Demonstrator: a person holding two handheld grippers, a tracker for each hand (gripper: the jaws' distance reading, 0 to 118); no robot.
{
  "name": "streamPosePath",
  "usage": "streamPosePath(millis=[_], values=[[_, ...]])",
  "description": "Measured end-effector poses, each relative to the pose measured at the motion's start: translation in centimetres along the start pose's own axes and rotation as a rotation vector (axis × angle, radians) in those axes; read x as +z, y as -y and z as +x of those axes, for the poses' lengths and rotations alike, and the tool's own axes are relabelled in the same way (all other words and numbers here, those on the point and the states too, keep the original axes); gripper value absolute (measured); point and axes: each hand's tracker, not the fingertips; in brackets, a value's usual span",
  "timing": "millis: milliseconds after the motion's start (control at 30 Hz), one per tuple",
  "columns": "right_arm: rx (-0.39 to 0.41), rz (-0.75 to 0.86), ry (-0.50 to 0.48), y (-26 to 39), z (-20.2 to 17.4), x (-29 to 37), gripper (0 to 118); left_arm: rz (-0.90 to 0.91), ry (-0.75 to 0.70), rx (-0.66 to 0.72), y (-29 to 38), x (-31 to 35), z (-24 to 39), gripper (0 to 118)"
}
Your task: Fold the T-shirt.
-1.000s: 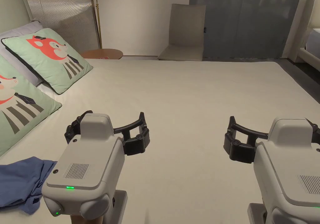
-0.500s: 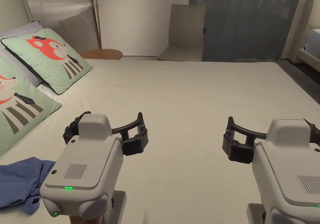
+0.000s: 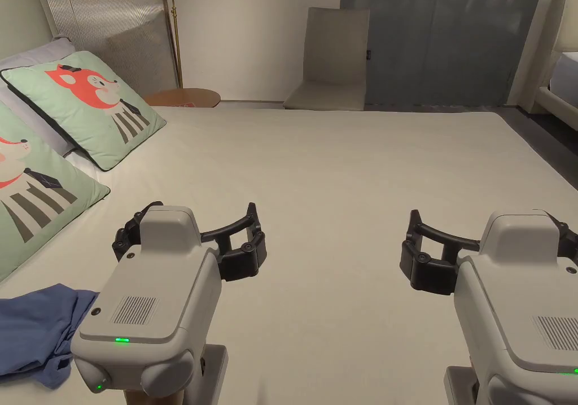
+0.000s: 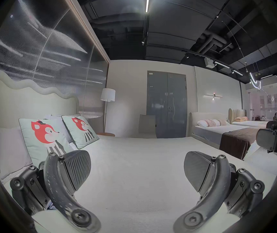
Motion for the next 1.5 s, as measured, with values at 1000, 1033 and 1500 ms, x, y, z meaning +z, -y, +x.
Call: streamPosePath(millis=[1000, 1033, 1500], values=[[-0.002, 0.005, 0.001, 0.29, 0.0, -0.25, 118, -0.006, 0.001, 0.002, -0.15, 0.29, 0.0, 110], [-0.001, 0.004, 0.0, 0.24, -0.01, -0.18, 118, -0.007, 0.0, 0.001, -0.12, 0.27, 0.0, 110], [0.002, -0.002, 0.003, 0.39, -0.01, -0.29, 118, -0.014, 0.003, 0.0, -0.14, 0.22, 0.12, 110]])
